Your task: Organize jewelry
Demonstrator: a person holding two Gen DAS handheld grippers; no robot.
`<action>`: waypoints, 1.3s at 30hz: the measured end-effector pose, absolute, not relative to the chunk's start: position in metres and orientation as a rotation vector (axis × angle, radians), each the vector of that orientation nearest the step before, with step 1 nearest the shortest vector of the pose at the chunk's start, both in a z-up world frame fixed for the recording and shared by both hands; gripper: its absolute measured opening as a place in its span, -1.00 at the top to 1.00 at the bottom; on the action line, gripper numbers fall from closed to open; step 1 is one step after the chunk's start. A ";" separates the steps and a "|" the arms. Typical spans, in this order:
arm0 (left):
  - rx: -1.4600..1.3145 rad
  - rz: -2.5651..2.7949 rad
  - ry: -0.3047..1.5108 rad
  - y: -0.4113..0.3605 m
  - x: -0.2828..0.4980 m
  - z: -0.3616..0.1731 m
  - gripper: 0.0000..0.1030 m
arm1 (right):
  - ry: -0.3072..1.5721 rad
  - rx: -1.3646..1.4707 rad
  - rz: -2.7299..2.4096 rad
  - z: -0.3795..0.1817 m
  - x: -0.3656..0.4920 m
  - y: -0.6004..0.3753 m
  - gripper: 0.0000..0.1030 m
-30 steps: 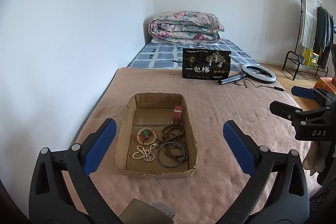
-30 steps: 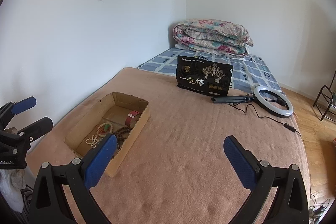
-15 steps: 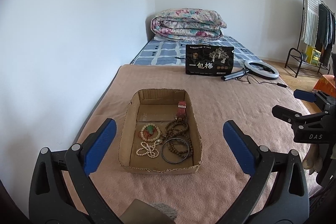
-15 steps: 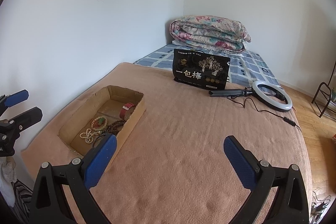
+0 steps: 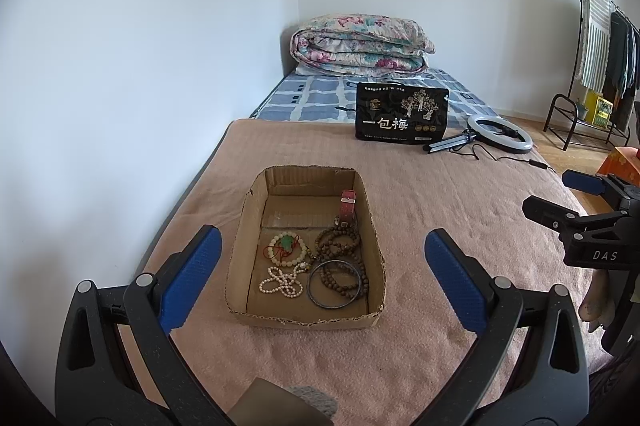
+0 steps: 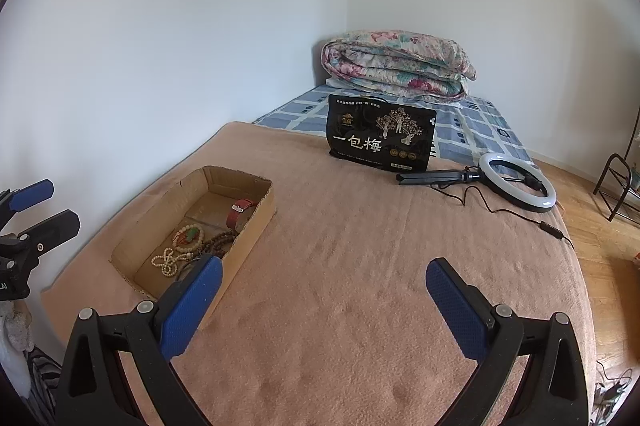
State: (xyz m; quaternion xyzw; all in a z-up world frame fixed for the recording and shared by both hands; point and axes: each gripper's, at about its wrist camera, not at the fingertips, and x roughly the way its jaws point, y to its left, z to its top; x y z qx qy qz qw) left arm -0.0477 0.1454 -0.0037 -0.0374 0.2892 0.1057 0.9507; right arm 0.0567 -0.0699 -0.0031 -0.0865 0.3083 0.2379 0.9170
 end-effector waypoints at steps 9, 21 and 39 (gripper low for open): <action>-0.078 0.216 0.586 0.145 -0.048 -0.003 -1.00 | 0.641 -0.164 0.478 -0.004 0.059 -0.074 -0.99; -0.077 0.216 0.586 0.146 -0.048 -0.003 -1.00 | 0.645 -0.162 0.474 -0.004 0.060 -0.077 -0.99; -0.075 0.222 0.582 0.149 -0.047 -0.002 -1.00 | 0.651 -0.166 0.477 -0.005 0.060 -0.075 -0.99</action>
